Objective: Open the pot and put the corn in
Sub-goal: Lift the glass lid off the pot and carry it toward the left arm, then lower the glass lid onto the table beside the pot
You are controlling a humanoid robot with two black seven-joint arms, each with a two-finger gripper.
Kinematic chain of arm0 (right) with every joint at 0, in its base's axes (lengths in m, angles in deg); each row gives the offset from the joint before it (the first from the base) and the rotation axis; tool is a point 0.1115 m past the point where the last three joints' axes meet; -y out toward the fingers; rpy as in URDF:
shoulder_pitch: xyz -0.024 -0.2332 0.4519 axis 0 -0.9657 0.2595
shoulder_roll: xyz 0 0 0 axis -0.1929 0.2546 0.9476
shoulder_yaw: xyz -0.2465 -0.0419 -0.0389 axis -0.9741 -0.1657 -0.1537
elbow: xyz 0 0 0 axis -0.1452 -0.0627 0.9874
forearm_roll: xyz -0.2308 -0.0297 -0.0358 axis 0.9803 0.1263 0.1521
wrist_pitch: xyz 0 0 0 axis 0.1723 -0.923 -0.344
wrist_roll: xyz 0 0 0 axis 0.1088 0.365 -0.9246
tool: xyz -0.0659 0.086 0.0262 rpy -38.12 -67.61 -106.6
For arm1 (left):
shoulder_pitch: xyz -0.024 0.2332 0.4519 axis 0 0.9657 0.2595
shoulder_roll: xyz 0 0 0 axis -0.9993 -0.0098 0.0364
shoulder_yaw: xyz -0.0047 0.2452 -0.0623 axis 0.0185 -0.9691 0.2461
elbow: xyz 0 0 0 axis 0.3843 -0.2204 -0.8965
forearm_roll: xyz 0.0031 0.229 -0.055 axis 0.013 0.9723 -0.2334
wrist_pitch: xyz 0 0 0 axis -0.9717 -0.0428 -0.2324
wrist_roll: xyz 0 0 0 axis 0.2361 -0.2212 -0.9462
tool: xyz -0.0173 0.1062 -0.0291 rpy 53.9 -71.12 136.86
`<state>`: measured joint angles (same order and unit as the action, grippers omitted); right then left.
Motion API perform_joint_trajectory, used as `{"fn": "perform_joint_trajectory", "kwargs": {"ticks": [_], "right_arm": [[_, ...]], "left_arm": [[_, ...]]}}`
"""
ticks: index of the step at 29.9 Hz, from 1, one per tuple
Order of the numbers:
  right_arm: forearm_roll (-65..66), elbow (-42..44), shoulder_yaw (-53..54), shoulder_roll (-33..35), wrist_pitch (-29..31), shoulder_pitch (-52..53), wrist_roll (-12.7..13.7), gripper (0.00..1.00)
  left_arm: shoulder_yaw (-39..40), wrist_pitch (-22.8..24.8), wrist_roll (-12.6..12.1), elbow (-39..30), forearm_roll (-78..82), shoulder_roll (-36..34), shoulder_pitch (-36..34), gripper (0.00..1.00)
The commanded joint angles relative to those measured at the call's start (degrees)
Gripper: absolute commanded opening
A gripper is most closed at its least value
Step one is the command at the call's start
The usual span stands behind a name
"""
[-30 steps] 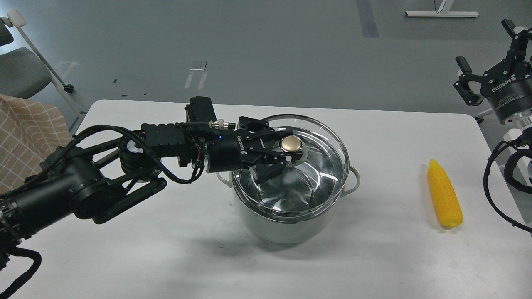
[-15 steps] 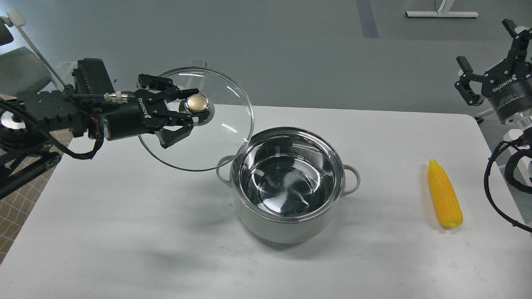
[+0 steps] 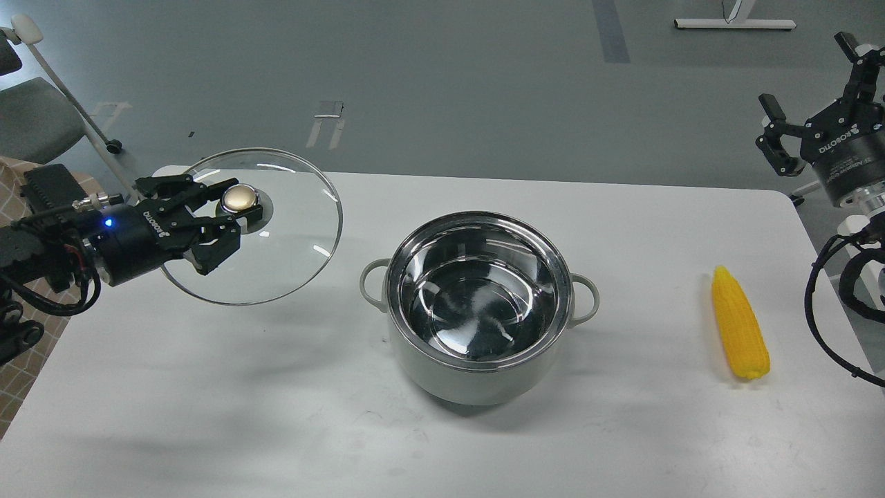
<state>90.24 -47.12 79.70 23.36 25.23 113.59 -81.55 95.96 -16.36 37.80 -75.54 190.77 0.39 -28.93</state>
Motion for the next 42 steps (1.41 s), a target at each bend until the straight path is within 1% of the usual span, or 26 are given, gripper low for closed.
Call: {"fn": "perform_joint_trajectory", "kwargs": {"ticks": [1,6,12,17,23,29,42], "right_arm": [[0.00,0.01,-0.01,-0.02,0.00,-0.17,0.02,1.00],[0.00,-0.08,-0.01,-0.02,0.00,-0.35,-0.07,1.00],[0.00,-0.08,-0.01,0.06,0.00,-0.61,0.02,1.00],[0.00,0.01,-0.01,-0.02,0.00,-0.70,0.02,1.00],[0.00,-0.08,-0.01,-0.02,0.00,-0.96,0.02,1.00],[0.00,-0.08,-0.01,-0.02,0.00,-1.05,-0.07,1.00],[0.00,-0.08,-0.01,-0.11,0.00,-1.14,-0.07,1.00]], "left_arm": [[-0.04,-1.41,0.02,2.57,-1.35,1.06,2.33,0.00],[-0.04,-5.54,0.02,8.45,-1.35,4.83,5.22,0.00],[-0.47,-8.88,0.02,13.99,-1.35,8.35,6.28,0.00],[-0.56,-9.41,0.02,16.02,-3.80,10.81,7.34,0.00],[-0.74,-9.41,0.02,17.51,-5.66,11.25,9.00,0.00],[-0.83,-9.41,0.02,18.39,-9.08,13.01,9.19,0.00],[-0.74,-10.73,0.02,22.43,-9.26,16.09,9.63,0.00]]}}
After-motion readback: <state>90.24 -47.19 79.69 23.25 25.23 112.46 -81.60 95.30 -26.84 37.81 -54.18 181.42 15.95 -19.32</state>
